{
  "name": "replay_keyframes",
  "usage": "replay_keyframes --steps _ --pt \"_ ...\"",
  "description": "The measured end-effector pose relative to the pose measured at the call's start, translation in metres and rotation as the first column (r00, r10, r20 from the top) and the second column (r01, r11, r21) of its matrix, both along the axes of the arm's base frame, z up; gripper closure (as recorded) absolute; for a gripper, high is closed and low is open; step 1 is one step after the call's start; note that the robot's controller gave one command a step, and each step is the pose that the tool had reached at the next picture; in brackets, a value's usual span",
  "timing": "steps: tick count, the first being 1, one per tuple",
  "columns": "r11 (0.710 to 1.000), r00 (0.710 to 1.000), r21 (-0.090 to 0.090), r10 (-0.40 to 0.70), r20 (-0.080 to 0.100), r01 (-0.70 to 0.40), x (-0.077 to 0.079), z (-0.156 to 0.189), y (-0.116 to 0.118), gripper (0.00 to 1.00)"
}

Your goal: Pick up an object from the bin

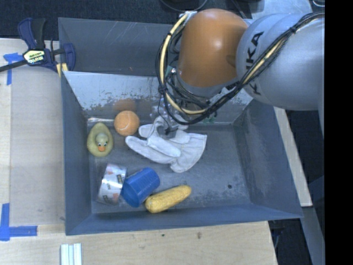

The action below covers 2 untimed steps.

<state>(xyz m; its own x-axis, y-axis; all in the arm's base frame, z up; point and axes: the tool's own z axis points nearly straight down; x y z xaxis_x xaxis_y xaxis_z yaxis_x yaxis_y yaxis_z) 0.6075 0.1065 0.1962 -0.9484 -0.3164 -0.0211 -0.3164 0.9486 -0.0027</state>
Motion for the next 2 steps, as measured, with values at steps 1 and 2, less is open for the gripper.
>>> replay_keyframes --steps 1,2 --pt "1.000 1.000 0.000 -0.001 0.000 0.001 0.000 0.000 0.000 1.00" --pt "1.000 1.000 -0.001 -0.004 -0.005 0.004 -0.009 0.048 -0.004 1.00"
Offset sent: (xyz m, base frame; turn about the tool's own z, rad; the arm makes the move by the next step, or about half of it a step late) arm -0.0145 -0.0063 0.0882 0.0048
